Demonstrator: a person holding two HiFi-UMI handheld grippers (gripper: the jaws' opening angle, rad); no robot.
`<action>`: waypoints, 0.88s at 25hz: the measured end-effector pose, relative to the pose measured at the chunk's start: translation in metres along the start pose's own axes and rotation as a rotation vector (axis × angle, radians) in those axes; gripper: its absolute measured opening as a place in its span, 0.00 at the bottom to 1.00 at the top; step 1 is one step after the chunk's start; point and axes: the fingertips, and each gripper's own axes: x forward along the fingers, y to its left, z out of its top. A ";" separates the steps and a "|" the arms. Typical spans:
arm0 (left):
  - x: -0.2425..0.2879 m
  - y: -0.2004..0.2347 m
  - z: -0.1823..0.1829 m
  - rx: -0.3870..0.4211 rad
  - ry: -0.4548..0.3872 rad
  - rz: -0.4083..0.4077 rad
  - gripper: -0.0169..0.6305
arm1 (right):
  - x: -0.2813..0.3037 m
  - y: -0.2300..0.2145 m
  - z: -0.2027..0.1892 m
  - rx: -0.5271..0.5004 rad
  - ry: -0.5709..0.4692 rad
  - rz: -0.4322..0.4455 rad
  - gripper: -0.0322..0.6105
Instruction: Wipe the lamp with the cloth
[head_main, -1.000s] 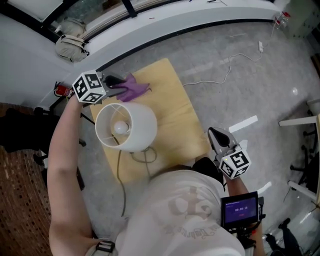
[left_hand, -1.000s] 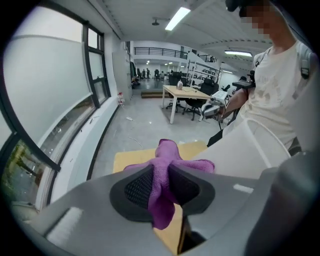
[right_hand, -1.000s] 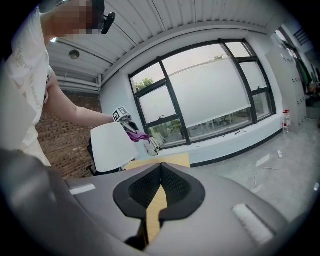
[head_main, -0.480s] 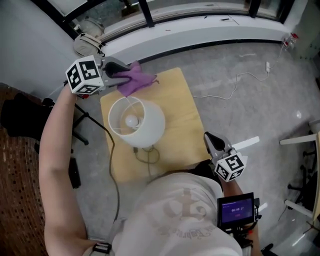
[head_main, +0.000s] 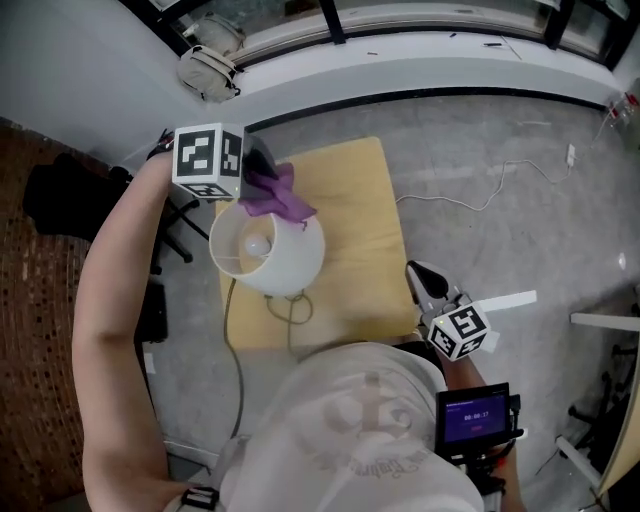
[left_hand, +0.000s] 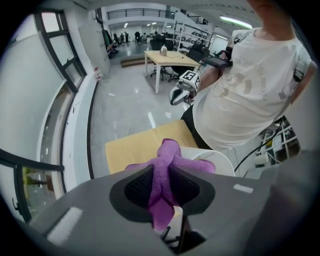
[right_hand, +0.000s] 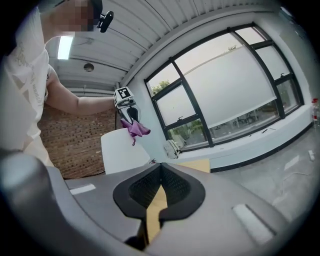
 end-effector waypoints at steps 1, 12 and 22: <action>0.006 0.002 0.000 -0.031 0.038 -0.019 0.17 | 0.001 -0.005 0.000 0.005 0.006 0.015 0.07; 0.075 0.010 -0.015 -0.258 0.345 -0.168 0.17 | 0.011 -0.058 -0.005 0.065 0.034 0.129 0.07; 0.129 0.009 -0.003 -0.261 0.428 -0.190 0.17 | 0.021 -0.068 -0.011 0.063 0.076 0.218 0.07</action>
